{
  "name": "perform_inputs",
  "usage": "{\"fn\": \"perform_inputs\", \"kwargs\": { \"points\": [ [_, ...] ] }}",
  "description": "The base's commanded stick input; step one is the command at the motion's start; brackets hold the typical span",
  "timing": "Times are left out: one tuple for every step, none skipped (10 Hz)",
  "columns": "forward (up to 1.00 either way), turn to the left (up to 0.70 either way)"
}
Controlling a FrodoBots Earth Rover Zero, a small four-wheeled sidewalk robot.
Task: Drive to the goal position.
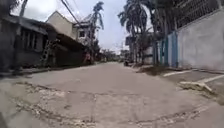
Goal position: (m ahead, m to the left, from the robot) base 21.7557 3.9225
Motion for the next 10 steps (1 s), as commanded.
{"fn": "perform_inputs", "kwargs": {
  "points": [
    [1.00,0.00],
    [1.00,0.00],
    [1.00,0.00],
    [1.00,0.00],
    [1.00,0.00],
    [1.00,0.00],
    [1.00,0.00],
    [1.00,0.00],
    [1.00,0.00],
    [1.00,0.00]
  ]
}}
